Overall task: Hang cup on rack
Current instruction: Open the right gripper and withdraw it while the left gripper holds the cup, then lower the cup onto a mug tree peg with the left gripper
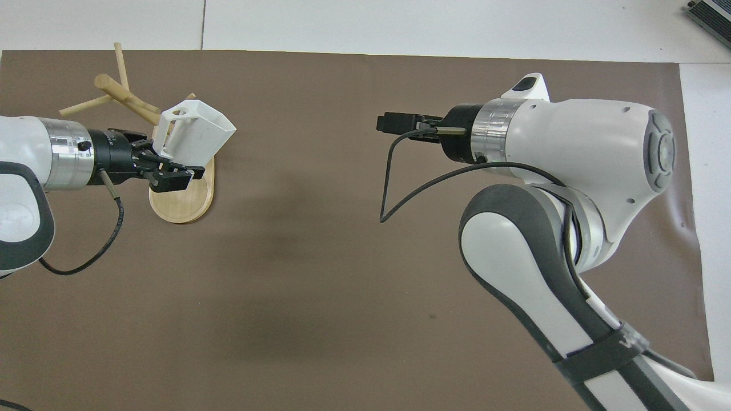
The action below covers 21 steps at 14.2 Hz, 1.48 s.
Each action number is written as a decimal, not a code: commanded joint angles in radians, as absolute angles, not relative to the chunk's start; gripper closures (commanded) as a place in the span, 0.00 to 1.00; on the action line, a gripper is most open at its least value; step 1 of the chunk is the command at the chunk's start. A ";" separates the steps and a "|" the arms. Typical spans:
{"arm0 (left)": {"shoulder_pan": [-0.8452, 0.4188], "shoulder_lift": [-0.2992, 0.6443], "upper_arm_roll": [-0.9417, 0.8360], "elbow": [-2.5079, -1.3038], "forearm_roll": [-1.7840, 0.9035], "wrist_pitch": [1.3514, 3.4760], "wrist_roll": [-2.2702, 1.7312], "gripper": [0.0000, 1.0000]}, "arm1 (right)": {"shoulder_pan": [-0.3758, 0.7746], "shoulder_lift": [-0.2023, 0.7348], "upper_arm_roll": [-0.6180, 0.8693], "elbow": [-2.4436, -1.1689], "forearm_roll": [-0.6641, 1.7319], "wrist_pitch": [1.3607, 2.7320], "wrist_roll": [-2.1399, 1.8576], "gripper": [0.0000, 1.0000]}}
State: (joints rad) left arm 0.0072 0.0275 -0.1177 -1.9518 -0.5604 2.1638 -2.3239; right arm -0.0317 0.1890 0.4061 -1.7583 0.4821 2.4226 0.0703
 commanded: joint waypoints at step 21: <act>0.054 0.074 -0.124 -1.999 -0.548 2.379 -2.526 1.00 | -0.037 0.049 0.008 -1.707 0.014 1.810 -0.109 0.00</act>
